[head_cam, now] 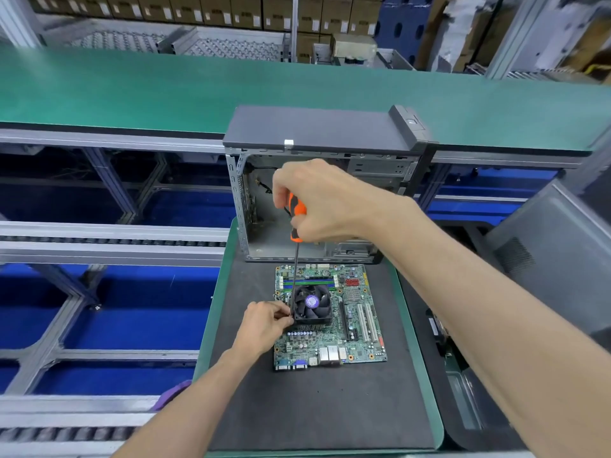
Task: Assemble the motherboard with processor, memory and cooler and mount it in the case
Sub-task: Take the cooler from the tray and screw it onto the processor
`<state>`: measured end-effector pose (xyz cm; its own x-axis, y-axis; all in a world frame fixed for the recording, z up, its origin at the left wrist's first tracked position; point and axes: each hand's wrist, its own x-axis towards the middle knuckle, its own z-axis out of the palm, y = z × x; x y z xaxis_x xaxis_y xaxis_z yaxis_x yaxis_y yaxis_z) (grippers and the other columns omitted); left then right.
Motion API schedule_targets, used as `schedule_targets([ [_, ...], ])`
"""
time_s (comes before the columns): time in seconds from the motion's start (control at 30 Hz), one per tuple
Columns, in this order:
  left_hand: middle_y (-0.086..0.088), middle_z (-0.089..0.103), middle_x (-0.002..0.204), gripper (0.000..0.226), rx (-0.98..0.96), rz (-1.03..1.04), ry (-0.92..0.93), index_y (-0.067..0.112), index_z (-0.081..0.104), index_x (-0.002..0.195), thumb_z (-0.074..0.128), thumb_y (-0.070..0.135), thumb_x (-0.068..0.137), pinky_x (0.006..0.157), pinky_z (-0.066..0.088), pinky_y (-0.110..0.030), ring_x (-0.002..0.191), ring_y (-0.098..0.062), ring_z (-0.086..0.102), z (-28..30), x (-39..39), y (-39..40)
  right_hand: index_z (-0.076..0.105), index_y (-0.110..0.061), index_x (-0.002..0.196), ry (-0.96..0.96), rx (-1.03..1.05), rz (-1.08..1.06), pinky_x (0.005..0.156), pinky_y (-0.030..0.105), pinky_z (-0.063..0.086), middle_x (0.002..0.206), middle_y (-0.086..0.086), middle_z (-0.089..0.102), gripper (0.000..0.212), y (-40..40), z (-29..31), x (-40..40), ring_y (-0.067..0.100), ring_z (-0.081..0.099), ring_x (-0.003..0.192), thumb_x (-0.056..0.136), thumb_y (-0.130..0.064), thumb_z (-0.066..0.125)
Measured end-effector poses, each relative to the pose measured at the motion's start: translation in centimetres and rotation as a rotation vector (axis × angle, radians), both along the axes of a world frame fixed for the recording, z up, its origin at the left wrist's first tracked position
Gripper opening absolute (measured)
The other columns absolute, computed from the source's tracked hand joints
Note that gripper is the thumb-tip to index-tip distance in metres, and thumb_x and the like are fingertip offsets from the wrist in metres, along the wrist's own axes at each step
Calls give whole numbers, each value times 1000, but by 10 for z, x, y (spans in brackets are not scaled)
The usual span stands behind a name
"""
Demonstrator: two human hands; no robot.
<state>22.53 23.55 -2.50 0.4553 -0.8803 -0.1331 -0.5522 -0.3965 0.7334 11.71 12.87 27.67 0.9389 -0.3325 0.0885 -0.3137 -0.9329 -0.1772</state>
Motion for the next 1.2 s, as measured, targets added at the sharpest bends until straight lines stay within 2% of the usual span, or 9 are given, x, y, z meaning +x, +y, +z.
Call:
schedule_targets([
  [0.13,22,69,70,5,-10,-4,21,19,78,79,78,22,83,67,44,-3,67,6,65,-1,2,0,47,-18,81,-17,-137,-48,68,40,44,76,1,45,14,6,-7,9,34,53,82,81,-23,60],
  [0.23,21,70,72,4,-38,-5,12,17,78,81,79,20,83,69,52,-11,68,6,66,-3,1,1,35,-16,79,-45,-342,-117,64,41,33,68,0,25,33,6,-9,5,33,42,73,92,-39,55],
  [0.43,7,77,85,12,-43,-17,-39,12,79,91,77,22,85,79,56,-20,71,3,67,-6,1,-1,54,-19,90,17,38,-34,71,36,46,85,-4,54,20,0,1,-2,24,52,84,72,-15,62],
  [0.5,6,77,85,12,-38,-13,-47,12,80,92,77,22,85,79,56,-22,72,-1,68,-7,1,0,48,-16,86,-21,-89,-89,70,39,43,76,0,45,15,5,-5,1,30,49,80,83,-25,60],
  [0.6,4,78,87,13,-26,-10,-51,11,80,91,78,22,85,81,56,-27,77,-7,70,-5,1,0,34,-16,78,-23,-312,-170,66,41,32,70,-1,24,36,7,-8,-3,31,39,75,94,-42,53],
  [0.8,3,78,90,14,-1,7,-38,11,81,90,79,23,83,83,56,-29,81,-10,70,-1,0,-3,52,-23,92,-7,71,-35,72,37,44,86,-7,52,26,4,-1,-9,24,51,86,70,-13,61],
  [0.97,3,78,91,14,3,14,-34,11,81,90,79,23,83,85,55,-29,83,-10,70,-1,0,-1,40,-14,85,-53,-357,-148,63,39,31,69,-1,25,28,15,-10,1,32,40,71,91,-37,55],
  [1.13,5,78,88,12,8,28,-9,14,81,88,82,23,81,83,55,-26,80,-7,69,5,-1,-1,52,-20,100,-4,77,-2,65,30,36,92,-3,50,29,5,0,-4,22,49,85,74,-17,64],
  [1.2,8,77,84,6,13,25,-2,17,81,82,82,23,80,82,54,-25,79,-5,68,6,-1,-1,52,-23,96,-5,60,-28,64,28,37,86,-6,51,24,6,-2,-2,24,50,86,75,-15,63],
])
